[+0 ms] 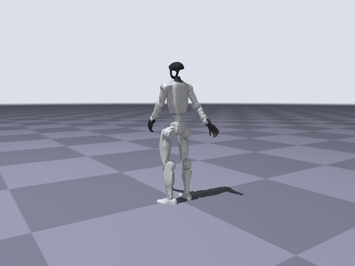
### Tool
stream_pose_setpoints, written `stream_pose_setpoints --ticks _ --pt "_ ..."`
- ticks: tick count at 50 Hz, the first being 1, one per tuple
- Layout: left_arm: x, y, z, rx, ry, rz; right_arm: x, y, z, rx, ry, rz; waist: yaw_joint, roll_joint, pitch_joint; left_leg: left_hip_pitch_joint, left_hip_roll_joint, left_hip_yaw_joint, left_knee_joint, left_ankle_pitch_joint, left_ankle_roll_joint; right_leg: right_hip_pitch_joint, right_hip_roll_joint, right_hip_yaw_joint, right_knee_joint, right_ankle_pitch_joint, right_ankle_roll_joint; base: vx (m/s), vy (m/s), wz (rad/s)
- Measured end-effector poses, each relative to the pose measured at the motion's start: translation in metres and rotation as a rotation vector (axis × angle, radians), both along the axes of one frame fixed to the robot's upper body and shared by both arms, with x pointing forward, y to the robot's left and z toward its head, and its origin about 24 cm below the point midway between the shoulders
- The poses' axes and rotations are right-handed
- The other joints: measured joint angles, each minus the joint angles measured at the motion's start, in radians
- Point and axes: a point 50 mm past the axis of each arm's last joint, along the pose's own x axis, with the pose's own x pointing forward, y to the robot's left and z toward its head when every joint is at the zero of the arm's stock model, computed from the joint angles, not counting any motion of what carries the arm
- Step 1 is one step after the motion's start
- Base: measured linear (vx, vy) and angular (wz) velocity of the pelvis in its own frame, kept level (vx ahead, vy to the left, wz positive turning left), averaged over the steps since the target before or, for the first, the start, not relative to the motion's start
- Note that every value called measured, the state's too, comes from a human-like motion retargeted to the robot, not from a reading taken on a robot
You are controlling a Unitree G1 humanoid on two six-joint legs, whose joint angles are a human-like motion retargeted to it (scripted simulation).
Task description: Upper body actions
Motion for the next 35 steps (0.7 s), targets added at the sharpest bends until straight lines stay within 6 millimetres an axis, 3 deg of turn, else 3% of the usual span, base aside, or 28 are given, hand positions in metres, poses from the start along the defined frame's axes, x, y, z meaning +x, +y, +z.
stream_pose_setpoints --ticks 2,4,8,12,16,18,22,25,28,30,32,35 --pt "0.003 0.002 0.002 0.019 -0.026 -0.003 0.003 -0.002 0.000 -0.020 -0.004 0.010 -0.001 0.007 0.000 0.002 0.002 0.006 0.000 -0.002 -0.001 -0.003 0.002 0.004 0.001 0.001 0.000 0.00 0.02 -0.09" --pt "-0.006 0.008 -0.006 0.033 0.003 -0.009 0.012 0.001 -0.006 -0.018 -0.031 0.010 0.004 0.014 -0.002 0.008 0.003 0.013 -0.002 -0.004 -0.001 -0.003 0.005 0.010 0.002 0.001 -0.001 0.04 0.03 -0.20" --pt "-0.058 0.028 -0.042 0.064 0.200 -0.004 0.055 0.016 -0.027 0.054 -0.153 0.020 0.029 0.024 -0.005 0.029 0.002 0.027 -0.012 -0.006 0.000 0.000 0.014 0.029 0.002 0.003 -0.007 0.06 0.01 -0.17" --pt "-0.151 0.058 -0.081 0.123 0.523 0.072 0.130 0.037 -0.050 0.209 -0.315 0.168 0.029 0.034 -0.012 0.052 -0.003 0.030 -0.029 -0.007 0.002 0.003 0.024 0.042 0.002 0.006 -0.013 0.04 0.00 -0.03" --pt "-0.274 0.080 -0.092 0.134 0.944 0.217 0.232 0.077 -0.057 0.483 -0.518 0.404 0.020 0.049 -0.015 0.074 0.001 0.050 -0.039 -0.013 -0.003 -0.006 0.036 0.074 0.008 0.010 -0.019 0.03 -0.01 -0.20" --pt "-0.336 0.080 -0.085 0.087 1.152 0.316 0.281 0.108 -0.051 0.655 -0.633 0.510 0.007 0.056 -0.015 0.082 0.004 0.060 -0.044 -0.015 -0.005 -0.013 0.042 0.089 0.011 0.013 -0.021 0.04 -0.02 -0.26" --pt "-0.440 0.068 -0.052 -0.038 1.443 0.520 0.356 0.169 -0.019 0.959 -0.878 0.616 -0.017 0.067 -0.021 0.087 0.009 0.080 -0.052 -0.019 -0.010 -0.031 0.053 0.113 0.014 0.020 -0.022 0.03 -0.02 -0.25" --pt "-0.487 0.062 -0.029 -0.033 1.548 0.619 0.393 0.199 0.009 1.072 -1.062 0.685 -0.023 0.073 -0.024 0.086 0.014 0.091 -0.054 -0.021 -0.014 -0.043 0.057 0.127 0.016 0.023 -0.022 0.01 -0.01 -0.14" --pt "-0.508 0.060 -0.015 0.000 1.610 0.656 0.409 0.207 0.025 1.084 -1.163 0.806 -0.028 0.069 -0.023 0.083 0.016 0.091 -0.054 -0.021 -0.016 -0.048 0.058 0.131 0.019 0.023 -0.021 0.00 0.00 0.00" --pt "-0.510 0.061 -0.014 0.017 1.624 0.668 0.408 0.203 0.023 1.043 -1.166 0.877 -0.035 0.064 -0.022 0.080 0.016 0.085 -0.053 -0.020 -0.016 -0.047 0.057 0.128 0.019 0.021 -0.021 0.00 0.00 0.00" --pt "-0.498 0.064 -0.022 0.025 1.592 0.659 0.394 0.191 0.010 0.990 -1.108 0.908 -0.040 0.058 -0.025 0.076 0.015 0.076 -0.051 -0.018 -0.015 -0.043 0.055 0.122 0.018 0.018 -0.021 0.01 -0.03 0.19" --pt "-0.455 0.071 -0.046 0.030 1.471 0.603 0.352 0.160 -0.020 0.903 -0.935 0.873 -0.039 0.050 -0.032 0.069 0.012 0.066 -0.050 -0.016 -0.013 -0.039 0.051 0.111 0.016 0.014 -0.021 0.01 -0.01 0.06"
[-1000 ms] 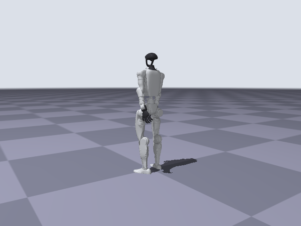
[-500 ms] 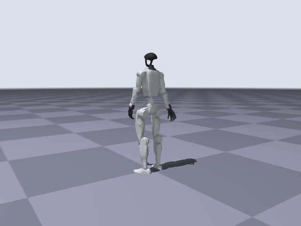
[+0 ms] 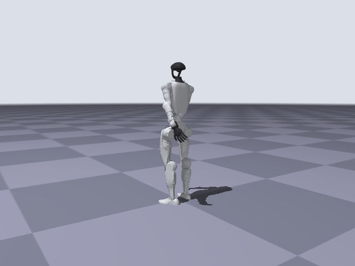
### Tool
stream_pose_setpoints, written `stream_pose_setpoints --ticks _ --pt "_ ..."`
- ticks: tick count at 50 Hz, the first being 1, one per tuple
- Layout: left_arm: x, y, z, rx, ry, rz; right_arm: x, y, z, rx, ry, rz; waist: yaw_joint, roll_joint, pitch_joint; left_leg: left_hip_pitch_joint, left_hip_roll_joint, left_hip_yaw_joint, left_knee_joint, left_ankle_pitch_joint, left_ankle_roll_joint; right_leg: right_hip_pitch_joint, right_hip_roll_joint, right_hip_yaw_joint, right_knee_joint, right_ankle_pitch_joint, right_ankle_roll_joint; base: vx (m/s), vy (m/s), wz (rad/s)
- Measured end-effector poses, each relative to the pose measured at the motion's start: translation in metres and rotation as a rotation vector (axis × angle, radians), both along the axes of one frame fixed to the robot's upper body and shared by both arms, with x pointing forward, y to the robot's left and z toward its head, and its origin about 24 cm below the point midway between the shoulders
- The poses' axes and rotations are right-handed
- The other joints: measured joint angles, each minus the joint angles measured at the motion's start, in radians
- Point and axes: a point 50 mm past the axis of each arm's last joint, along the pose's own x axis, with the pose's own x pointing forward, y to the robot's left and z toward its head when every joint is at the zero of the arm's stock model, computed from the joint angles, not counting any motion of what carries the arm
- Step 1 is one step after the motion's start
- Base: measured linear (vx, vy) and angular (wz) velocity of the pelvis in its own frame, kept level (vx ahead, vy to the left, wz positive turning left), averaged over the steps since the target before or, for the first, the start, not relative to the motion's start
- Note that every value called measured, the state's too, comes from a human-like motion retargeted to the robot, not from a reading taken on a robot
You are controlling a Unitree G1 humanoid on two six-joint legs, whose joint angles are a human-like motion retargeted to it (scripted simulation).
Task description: Upper body actions
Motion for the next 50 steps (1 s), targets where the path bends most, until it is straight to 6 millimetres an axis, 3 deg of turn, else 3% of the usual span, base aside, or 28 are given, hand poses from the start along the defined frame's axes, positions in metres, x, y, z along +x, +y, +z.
stream_pose_setpoints --ticks 3,5,9,12,16,18,20,23,25,27,30,34,38,41,45,48,50 --pt "0.068 0.010 -0.027 0.020 -0.173 -0.120 -0.063 -0.043 -0.028 -0.171 0.215 -0.105 0.016 -0.009 0.000 -0.005 -0.003 -0.013 0.004 0.002 0.003 0.012 -0.005 -0.016 -0.003 -0.006 0.001 0.01 0.00 0.17" --pt "0.127 0.013 -0.040 0.028 -0.323 -0.220 -0.121 -0.075 -0.037 -0.308 0.408 -0.210 0.019 -0.018 0.002 -0.010 -0.006 -0.033 0.009 0.005 0.007 0.028 -0.009 -0.036 -0.007 -0.012 0.001 0.00 -0.01 0.45" --pt "0.239 -0.002 -0.044 -0.062 -0.634 -0.365 -0.224 -0.119 -0.029 -0.521 0.751 -0.434 0.021 -0.035 0.005 -0.029 -0.010 -0.071 0.021 0.012 0.011 0.051 -0.019 -0.076 -0.016 -0.024 0.003 0.01 -0.03 0.46" --pt "0.324 -0.023 -0.027 -0.132 -0.921 -0.476 -0.292 -0.135 -0.010 -0.642 0.944 -0.605 0.001 -0.048 0.006 -0.049 -0.012 -0.102 0.030 0.020 0.011 0.064 -0.029 -0.110 -0.020 -0.035 0.006 0.00 -0.05 0.49" --pt "0.402 -0.041 0.006 -0.101 -1.224 -0.588 -0.333 -0.144 0.007 -0.741 0.974 -0.755 -0.020 -0.050 0.013 -0.059 -0.009 -0.110 0.039 0.023 0.008 0.070 -0.034 -0.118 -0.020 -0.041 0.006 -0.01 -0.01 0.05" --pt "0.425 -0.046 0.021 -0.049 -1.323 -0.611 -0.341 -0.149 0.012 -0.782 0.964 -0.799 -0.021 -0.047 0.019 -0.057 -0.007 -0.102 0.042 0.021 0.007 0.068 -0.034 -0.113 -0.019 -0.041 0.005 -0.06 0.03 -0.22" --pt "0.436 -0.049 0.029 -0.014 -1.386 -0.610 -0.344 -0.154 0.014 -0.821 0.964 -0.822 -0.013 -0.041 0.021 -0.052 -0.006 -0.091 0.041 0.019 0.007 0.067 -0.032 -0.107 -0.019 -0.039 0.005 -0.02 0.04 -0.28" --pt "0.425 -0.048 0.022 -0.026 -1.364 -0.585 -0.331 -0.155 0.009 -0.831 0.943 -0.798 -0.001 -0.028 0.016 -0.046 -0.005 -0.079 0.038 0.016 0.008 0.062 -0.029 -0.096 -0.019 -0.037 0.004 0.02 0.04 -0.21" --pt "0.403 -0.042 0.007 -0.048 -1.284 -0.570 -0.309 -0.153 0.000 -0.798 0.896 -0.744 0.005 -0.020 0.010 -0.043 -0.005 -0.074 0.034 0.015 0.008 0.059 -0.025 -0.088 -0.018 -0.035 0.002 0.00 0.00 0.00" --pt "0.368 -0.032 -0.011 -0.073 -1.157 -0.545 -0.275 -0.148 -0.012 -0.747 0.819 -0.653 0.006 -0.011 0.005 -0.037 -0.007 -0.072 0.027 0.015 0.010 0.056 -0.021 -0.081 -0.018 -0.033 0.000 0.00 0.00 0.00" --pt "0.297 -0.012 -0.036 -0.106 -0.919 -0.475 -0.203 -0.134 -0.029 -0.628 0.682 -0.447 -0.014 -0.001 -0.007 -0.030 -0.011 -0.067 0.018 0.012 0.010 0.042 -0.017 -0.072 -0.016 -0.026 -0.002 0.00 0.00 0.00" --pt "0.177 0.009 -0.047 -0.102 -0.543 -0.333 -0.096 -0.080 -0.032 -0.367 0.462 -0.127 -0.029 0.017 -0.013 -0.013 -0.006 -0.029 0.007 0.005 0.004 0.014 -0.006 -0.033 -0.009 -0.011 -0.005 -0.01 -0.01 -0.47" --pt "0.061 0.010 -0.024 -0.093 -0.182 -0.153 -0.003 -0.010 -0.005 -0.110 0.158 0.100 -0.032 0.026 -0.002 0.008 0.001 0.020 -0.007 -0.001 -0.003 -0.011 0.009 0.014 0.000 0.005 -0.005 -0.01 -0.03 -0.60" --pt "-0.001 0.000 0.001 -0.086 -0.026 0.004 0.040 0.034 0.027 0.047 -0.041 0.185 -0.037 0.027 0.002 0.013 0.009 0.039 -0.011 -0.002 -0.007 -0.025 0.018 0.037 0.005 0.012 -0.004 -0.02 -0.05 -0.33" --pt "-0.033 -0.015 0.018 -0.028 0.028 0.180 0.063 0.063 0.056 0.168 -0.209 0.251 -0.049 0.031 0.007 0.010 0.016 0.043 -0.013 -0.002 -0.010 -0.036 0.025 0.050 0.009 0.015 -0.003 0.00 0.00 0.00" --pt "-0.028 -0.018 0.015 0.048 0.025 0.252 0.057 0.059 0.052 0.138 -0.239 0.316 -0.053 0.024 0.008 0.006 0.015 0.035 -0.012 0.000 -0.009 -0.034 0.023 0.046 0.008 0.013 -0.004 0.00 0.00 0.06" --pt "-0.012 -0.015 0.005 0.080 -0.010 0.260 0.043 0.044 0.038 0.058 -0.215 0.335 -0.052 0.017 0.008 0.004 0.011 0.025 -0.010 0.002 -0.008 -0.028 0.019 0.039 0.007 0.010 -0.005 0.02 0.01 0.25"
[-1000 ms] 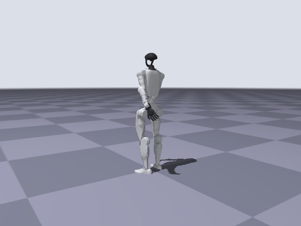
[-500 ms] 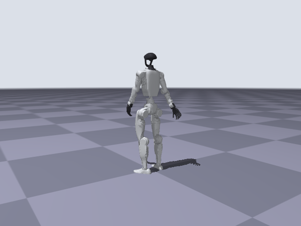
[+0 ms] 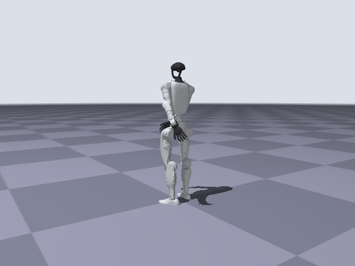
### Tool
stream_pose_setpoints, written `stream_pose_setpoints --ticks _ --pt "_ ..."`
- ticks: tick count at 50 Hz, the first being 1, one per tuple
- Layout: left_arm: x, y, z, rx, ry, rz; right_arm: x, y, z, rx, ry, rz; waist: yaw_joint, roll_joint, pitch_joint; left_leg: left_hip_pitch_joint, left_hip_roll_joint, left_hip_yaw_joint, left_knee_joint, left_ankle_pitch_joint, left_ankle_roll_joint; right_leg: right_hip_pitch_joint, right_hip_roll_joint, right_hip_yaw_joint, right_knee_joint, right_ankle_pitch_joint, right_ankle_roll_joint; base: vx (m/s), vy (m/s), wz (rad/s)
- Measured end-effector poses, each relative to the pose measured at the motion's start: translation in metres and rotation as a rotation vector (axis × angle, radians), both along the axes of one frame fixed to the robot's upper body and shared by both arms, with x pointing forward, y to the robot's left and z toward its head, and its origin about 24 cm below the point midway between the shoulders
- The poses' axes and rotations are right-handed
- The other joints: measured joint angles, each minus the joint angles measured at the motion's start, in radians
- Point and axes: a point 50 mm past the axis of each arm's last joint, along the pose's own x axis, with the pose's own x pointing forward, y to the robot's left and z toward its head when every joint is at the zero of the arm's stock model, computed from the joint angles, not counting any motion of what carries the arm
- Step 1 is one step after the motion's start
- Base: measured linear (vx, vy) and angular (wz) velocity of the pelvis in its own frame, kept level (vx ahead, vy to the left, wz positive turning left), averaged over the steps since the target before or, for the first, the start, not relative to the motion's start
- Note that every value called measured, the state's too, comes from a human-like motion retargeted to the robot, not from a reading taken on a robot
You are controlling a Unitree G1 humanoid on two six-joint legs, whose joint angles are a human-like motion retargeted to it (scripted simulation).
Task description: Upper body actions
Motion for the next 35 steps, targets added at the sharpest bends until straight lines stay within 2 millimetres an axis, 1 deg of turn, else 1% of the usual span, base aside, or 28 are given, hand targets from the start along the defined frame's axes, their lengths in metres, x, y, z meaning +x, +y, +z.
stream_pose_setpoints --ticks 2,4,6,8,9,11,13,14,15,17,18,20,22,23,25,27,28,30,33,35 --pt "0.032 0.007 -0.015 0.011 -0.072 -0.051 -0.024 -0.026 -0.023 -0.122 0.051 -0.028 0.007 -0.006 0.000 -0.006 -0.004 -0.015 0.003 0.003 0.003 0.008 -0.006 -0.013 -0.002 -0.004 0.000 0.02 0.02 0.36" --pt "0.074 0.013 -0.031 -0.001 -0.177 -0.143 -0.060 -0.059 -0.047 -0.261 0.163 -0.085 0.014 -0.012 -0.002 -0.013 -0.009 -0.033 0.007 0.005 0.006 0.018 -0.013 -0.031 -0.005 -0.009 0.001 0.01 0.03 0.44" --pt "0.125 0.015 -0.043 -0.037 -0.315 -0.256 -0.108 -0.096 -0.066 -0.422 0.324 -0.187 0.019 -0.018 -0.003 -0.020 -0.014 -0.054 0.012 0.008 0.009 0.030 -0.021 -0.053 -0.010 -0.015 0.003 0.00 0.03 0.49" --pt "0.181 0.014 -0.050 -0.091 -0.485 -0.378 -0.163 -0.132 -0.074 -0.603 0.522 -0.330 0.022 -0.025 -0.005 -0.028 -0.020 -0.075 0.016 0.012 0.013 0.043 -0.031 -0.082 -0.015 -0.019 0.007 -0.01 0.03 0.51" --pt "0.209 0.011 -0.051 -0.121 -0.579 -0.436 -0.191 -0.149 -0.074 -0.699 0.627 -0.403 0.024 -0.028 -0.007 -0.032 -0.023 -0.083 0.017 0.013 0.015 0.048 -0.036 -0.100 -0.019 -0.021 0.008 0.00 0.02 0.44" --pt "0.265 0.000 -0.048 -0.175 -0.770 -0.544 -0.246 -0.180 -0.064 -0.878 0.830 -0.531 0.029 -0.032 -0.012 -0.040 -0.028 -0.092 0.021 0.013 0.017 0.052 -0.045 -0.125 -0.022 -0.024 0.010 0.01 0.03 0.24" --pt "0.316 -0.013 -0.038 -0.192 -0.957 -0.640 -0.293 -0.202 -0.049 -1.012 0.990 -0.641 0.029 -0.033 -0.019 -0.050 -0.030 -0.099 0.025 0.013 0.019 0.052 -0.050 -0.137 -0.024 -0.028 0.011 0.00 0.00 0.00" --pt "0.340 -0.018 -0.031 -0.179 -1.046 -0.685 -0.311 -0.208 -0.042 -1.053 1.039 -0.694 0.029 -0.032 -0.022 -0.055 -0.031 -0.099 0.028 0.012 0.019 0.051 -0.053 -0.139 -0.024 -0.030 0.010 0.03 0.05 0.03" --pt "0.362 -0.024 -0.022 -0.160 -1.133 -0.728 -0.328 -0.213 -0.036 -1.087 1.077 -0.747 0.031 -0.031 -0.025 -0.059 -0.030 -0.097 0.032 0.010 0.018 0.049 -0.055 -0.139 -0.024 -0.031 0.010 0.00 0.00 0.00" --pt "0.400 -0.030 -0.004 -0.097 -1.280 -0.808 -0.351 -0.218 -0.027 -1.110 1.094 -0.841 0.027 -0.029 -0.027 -0.065 -0.030 -0.096 0.037 0.009 0.017 0.047 -0.059 -0.141 -0.024 -0.034 0.010 0.00 0.00 0.00" --pt "0.414 -0.031 0.005 -0.063 -1.340 -0.843 -0.358 -0.220 -0.024 -1.114 1.092 -0.880 0.024 -0.029 -0.027 -0.066 -0.031 -0.096 0.038 0.009 0.017 0.048 -0.060 -0.143 -0.025 -0.035 0.010 0.00 0.00 0.00" --pt "0.435 -0.033 0.020 -0.001 -1.435 -0.905 -0.370 -0.223 -0.019 -1.122 1.090 -0.955 0.023 -0.030 -0.024 -0.066 -0.032 -0.096 0.040 0.008 0.018 0.051 -0.063 -0.145 -0.026 -0.037 0.010 0.00 0.00 0.00" --pt "0.442 -0.033 0.025 0.052 -1.469 -0.937 -0.377 -0.224 -0.016 -1.138 1.099 -1.022 0.029 -0.028 -0.025 -0.068 -0.033 -0.098 0.043 0.007 0.017 0.052 -0.066 -0.146 -0.024 -0.039 0.009 0.00 0.00 0.00" --pt "0.441 -0.033 0.025 0.071 -1.466 -0.940 -0.377 -0.224 -0.015 -1.143 1.100 -1.054 0.034 -0.027 -0.026 -0.068 -0.034 -0.098 0.044 0.007 0.018 0.051 -0.066 -0.144 -0.024 -0.039 0.008 0.00 0.00 0.00" --pt "0.432 -0.031 0.017 0.073 -1.424 -0.928 -0.370 -0.222 -0.019 -1.126 1.080 -1.102 0.044 -0.023 -0.026 -0.065 -0.035 -0.099 0.043 0.006 0.019 0.051 -0.064 -0.138 -0.022 -0.039 0.007 0.00 0.00 0.00" --pt "0.409 -0.026 0.002 0.025 -1.337 -0.898 -0.349 -0.215 -0.031 -1.059 1.028 -1.105 0.048 -0.019 -0.026 -0.061 -0.037 -0.101 0.040 0.006 0.020 0.051 -0.061 -0.130 -0.023 -0.037 0.006 0.00 0.00 0.00" --pt "0.394 -0.023 -0.007 -0.004 -1.279 -0.878 -0.335 -0.211 -0.037 -1.013 0.996 -1.087 0.048 -0.017 -0.026 -0.058 -0.037 -0.102 0.038 0.006 0.021 0.051 -0.059 -0.125 -0.024 -0.035 0.005 0.00 0.00 0.00" --pt "0.355 -0.012 -0.026 -0.058 -1.137 -0.827 -0.299 -0.200 -0.051 -0.908 0.928 -1.012 0.043 -0.014 -0.027 -0.051 -0.038 -0.103 0.034 0.006 0.021 0.051 -0.054 -0.120 -0.024 -0.031 0.003 0.00 0.00 0.00" --pt "0.275 0.006 -0.048 -0.115 -0.855 -0.719 -0.231 -0.172 -0.068 -0.713 0.812 -0.830 0.040 -0.006 -0.025 -0.029 -0.034 -0.082 0.024 0.003 0.020 0.047 -0.043 -0.100 -0.020 -0.023 0.000 0.02 -0.02 -0.34" --pt "0.213 0.016 -0.052 -0.151 -0.636 -0.622 -0.181 -0.143 -0.072 -0.564 0.728 -0.690 0.039 0.002 -0.022 -0.013 -0.028 -0.059 0.017 -0.001 0.016 0.038 -0.033 -0.075 -0.013 -0.016 -0.001 0.01 -0.01 -0.60"
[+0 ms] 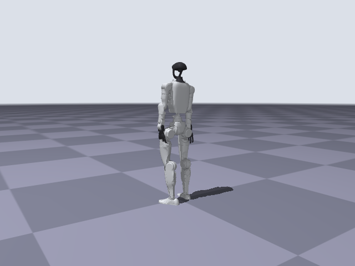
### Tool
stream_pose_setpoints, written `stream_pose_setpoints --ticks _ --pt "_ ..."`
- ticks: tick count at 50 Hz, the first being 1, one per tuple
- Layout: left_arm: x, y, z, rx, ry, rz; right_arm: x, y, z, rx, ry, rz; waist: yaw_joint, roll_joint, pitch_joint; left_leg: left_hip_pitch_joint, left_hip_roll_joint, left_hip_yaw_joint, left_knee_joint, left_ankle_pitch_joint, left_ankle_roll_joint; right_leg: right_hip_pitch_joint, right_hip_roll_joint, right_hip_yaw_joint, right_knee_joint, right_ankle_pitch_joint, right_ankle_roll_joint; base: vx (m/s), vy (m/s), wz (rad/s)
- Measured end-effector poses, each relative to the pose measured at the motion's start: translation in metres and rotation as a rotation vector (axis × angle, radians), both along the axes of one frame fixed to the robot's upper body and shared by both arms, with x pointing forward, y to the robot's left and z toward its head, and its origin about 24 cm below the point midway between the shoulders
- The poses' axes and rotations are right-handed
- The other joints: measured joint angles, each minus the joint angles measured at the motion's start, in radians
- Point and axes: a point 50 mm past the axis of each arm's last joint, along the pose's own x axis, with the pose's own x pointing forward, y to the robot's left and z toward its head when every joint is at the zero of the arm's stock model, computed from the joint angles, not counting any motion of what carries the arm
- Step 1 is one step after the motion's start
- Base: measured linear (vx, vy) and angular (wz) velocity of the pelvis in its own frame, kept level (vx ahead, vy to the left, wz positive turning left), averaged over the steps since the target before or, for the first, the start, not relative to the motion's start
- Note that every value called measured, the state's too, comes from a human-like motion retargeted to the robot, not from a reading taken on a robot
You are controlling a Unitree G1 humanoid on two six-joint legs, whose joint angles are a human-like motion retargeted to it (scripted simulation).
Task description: Upper body actions
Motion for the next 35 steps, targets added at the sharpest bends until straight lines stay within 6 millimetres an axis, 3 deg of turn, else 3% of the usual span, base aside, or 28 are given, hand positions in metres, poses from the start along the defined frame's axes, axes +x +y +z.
stream_pose_setpoints --ticks 4,7,11,15,17,20,23,26,29,31,35 --pt "-0.119 -0.001 0.018 -0.014 0.426 0.179 0.087 0.070 0.011 0.317 -0.232 0.199 0.009 0.017 0.000 0.031 0.016 0.062 -0.016 -0.009 -0.010 -0.025 0.024 0.059 0.011 0.017 0.000 0.04 0.00 -0.76" --pt "-0.181 -0.012 0.039 -0.015 0.587 0.288 0.134 0.116 0.034 0.479 -0.385 0.341 0.007 0.027 -0.006 0.046 0.026 0.097 -0.024 -0.015 -0.018 -0.043 0.041 0.094 0.015 0.029 0.000 0.04 -0.01 -0.59" --pt "-0.225 -0.025 0.060 0.001 0.672 0.383 0.170 0.150 0.062 0.561 -0.555 0.598 0.005 0.035 -0.010 0.051 0.037 0.122 -0.027 -0.018 -0.026 -0.058 0.055 0.124 0.021 0.034 0.001 0.00 -0.01 -0.28" --pt "-0.234 -0.027 0.067 0.022 0.747 0.433 0.177 0.147 0.068 0.484 -0.696 0.796 -0.009 0.029 -0.010 0.043 0.038 0.100 -0.023 -0.014 -0.025 -0.050 0.053 0.114 0.020 0.027 -0.002 0.00 -0.04 0.24" --pt "-0.218 -0.020 0.058 0.030 0.711 0.410 0.165 0.133 0.056 0.423 -0.691 0.801 -0.013 0.024 -0.011 0.038 0.034 0.080 -0.020 -0.011 -0.023 -0.040 0.049 0.101 0.017 0.022 -0.004 0.01 -0.04 0.48" --pt "-0.167 -0.006 0.033 0.044 0.569 0.306 0.128 0.094 0.029 0.313 -0.564 0.709 -0.009 0.018 -0.013 0.023 0.027 0.045 -0.015 -0.005 -0.018 -0.027 0.039 0.075 0.014 0.013 -0.005 -0.01 0.00 0.54" --pt "-0.091 -0.001 0.011 0.041 0.364 0.173 0.066 0.044 0.004 0.175 -0.327 0.504 0.004 0.010 -0.013 0.010 0.018 0.014 -0.010 0.002 -0.010 -0.010 0.028 0.042 0.006 0.005 -0.004 -0.02 0.02 0.52" --pt "-0.004 -0.011 0.002 -0.015 0.116 0.066 -0.009 -0.005 -0.002 -0.011 -0.058 0.240 0.010 0.001 -0.010 -0.004 0.010 -0.018 -0.004 0.008 -0.004 0.008 0.017 0.007 -0.002 -0.002 -0.002 -0.03 0.01 0.51" --pt "0.080 -0.032 0.010 -0.088 -0.158 -0.010 -0.081 -0.041 0.010 -0.199 0.185 -0.064 0.014 -0.006 -0.001 -0.021 0.004 -0.036 0.003 0.013 -0.001 0.015 0.006 -0.021 -0.009 -0.006 0.002 -0.04 0.02 0.29" --pt "0.129 -0.046 0.023 -0.126 -0.341 -0.037 -0.122 -0.053 0.021 -0.307 0.295 -0.271 0.016 -0.009 0.000 -0.034 0.003 -0.038 0.009 0.016 -0.001 0.012 -0.002 -0.034 -0.012 -0.006 0.006 -0.06 0.01 0.06" --pt "0.205 -0.071 0.060 -0.174 -0.664 -0.022 -0.170 -0.057 0.037 -0.458 0.348 -0.611 0.021 -0.017 0.001 -0.057 0.002 -0.029 0.013 0.021 -0.002 -0.004 -0.014 -0.047 -0.015 -0.002 0.015 -0.05 -0.02 -0.10"
